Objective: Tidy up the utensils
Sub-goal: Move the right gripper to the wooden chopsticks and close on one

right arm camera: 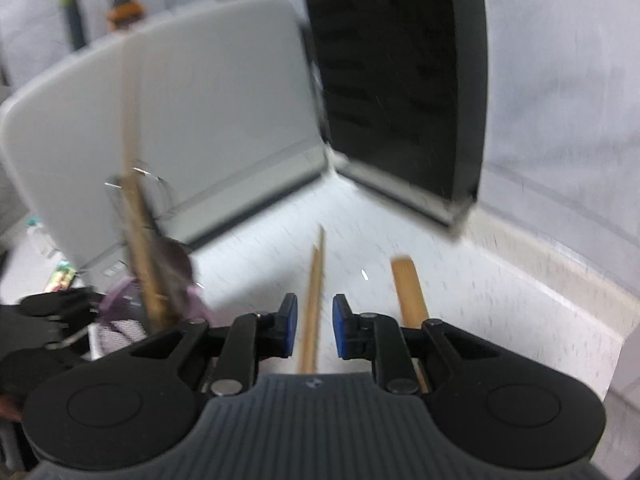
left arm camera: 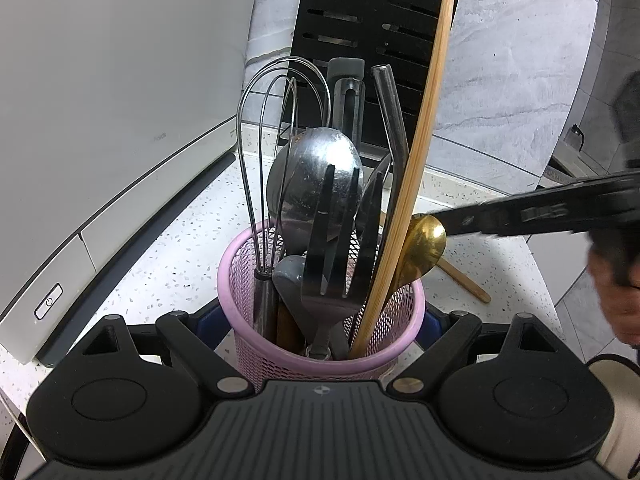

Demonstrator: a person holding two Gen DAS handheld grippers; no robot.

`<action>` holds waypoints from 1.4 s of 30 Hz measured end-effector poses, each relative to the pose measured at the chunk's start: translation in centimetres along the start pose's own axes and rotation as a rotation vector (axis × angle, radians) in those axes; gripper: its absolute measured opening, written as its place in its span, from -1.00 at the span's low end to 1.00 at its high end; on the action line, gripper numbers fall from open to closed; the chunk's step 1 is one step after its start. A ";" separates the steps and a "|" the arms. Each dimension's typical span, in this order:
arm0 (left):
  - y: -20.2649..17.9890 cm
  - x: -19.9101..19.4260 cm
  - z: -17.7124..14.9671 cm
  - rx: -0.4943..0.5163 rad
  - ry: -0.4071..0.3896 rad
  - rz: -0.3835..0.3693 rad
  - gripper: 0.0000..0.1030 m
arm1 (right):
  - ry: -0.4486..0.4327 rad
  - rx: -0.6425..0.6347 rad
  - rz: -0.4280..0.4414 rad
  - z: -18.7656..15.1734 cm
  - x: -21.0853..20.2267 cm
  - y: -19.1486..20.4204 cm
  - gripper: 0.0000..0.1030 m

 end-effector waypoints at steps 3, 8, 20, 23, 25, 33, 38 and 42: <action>0.1 0.0 0.0 -0.001 -0.001 0.001 1.00 | 0.093 0.004 -0.027 -0.5 2.5 -0.7 -0.64; 0.4 0.0 0.1 -0.011 -0.004 0.013 1.00 | 0.201 -0.003 -0.050 -0.9 5.5 -1.0 -0.65; 0.6 -0.1 0.0 -0.011 -0.008 0.005 1.00 | 0.299 -0.016 -0.038 -0.6 8.1 -0.4 -0.75; 0.6 -0.1 0.0 -0.011 -0.008 0.006 1.00 | 0.306 -0.007 -0.019 -0.4 8.5 -0.1 -0.76; 0.6 -0.1 0.0 -0.011 -0.008 0.006 1.00 | 0.315 -0.002 -0.011 -0.4 8.8 0.1 -0.77; 0.6 0.0 0.1 -0.010 -0.006 0.004 1.00 | 0.338 -0.025 -0.033 -0.3 9.4 0.2 -0.80; 0.6 0.0 0.0 -0.009 -0.004 0.005 1.00 | 0.374 -0.033 -0.042 0.2 10.2 0.3 -0.80; 0.6 0.0 0.1 -0.009 -0.001 0.006 1.00 | 0.408 -0.045 -0.055 0.8 10.9 0.4 -0.80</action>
Point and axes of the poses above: each gripper's, at about its wrist camera, not at the fingertips, and x roughly the way its jaws point, y to its left, z to its top, the point moved 9 cm from there along x, roughly the way its jaws point
